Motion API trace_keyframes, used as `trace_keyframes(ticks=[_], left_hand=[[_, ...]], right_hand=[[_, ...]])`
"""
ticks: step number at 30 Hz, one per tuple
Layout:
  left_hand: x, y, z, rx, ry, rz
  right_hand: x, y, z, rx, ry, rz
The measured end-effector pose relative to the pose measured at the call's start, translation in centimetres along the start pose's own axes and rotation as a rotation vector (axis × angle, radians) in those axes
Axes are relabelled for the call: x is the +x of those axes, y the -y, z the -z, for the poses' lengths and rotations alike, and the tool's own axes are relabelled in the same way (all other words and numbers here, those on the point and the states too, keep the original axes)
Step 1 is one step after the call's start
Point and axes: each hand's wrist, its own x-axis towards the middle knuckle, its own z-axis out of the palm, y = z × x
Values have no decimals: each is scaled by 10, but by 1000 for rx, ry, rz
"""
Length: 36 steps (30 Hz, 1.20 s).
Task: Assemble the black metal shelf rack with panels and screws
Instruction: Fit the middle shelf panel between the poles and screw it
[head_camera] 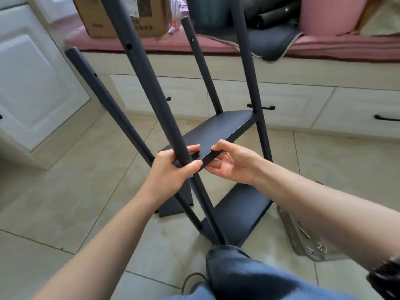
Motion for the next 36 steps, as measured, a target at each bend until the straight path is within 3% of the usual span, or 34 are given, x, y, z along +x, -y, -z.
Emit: trace_keyframes(ticks=[16,27,36], left_hand=[[-1,7,7,216,114,-66],[-34,13,17,190,226,-121],[-41,16,-3,154,326,-257]], right_hand=[[-7,-16,5,103,8,23],[-33,-51,13,192,93,-23],[-61,-58,31,199,4,-5]])
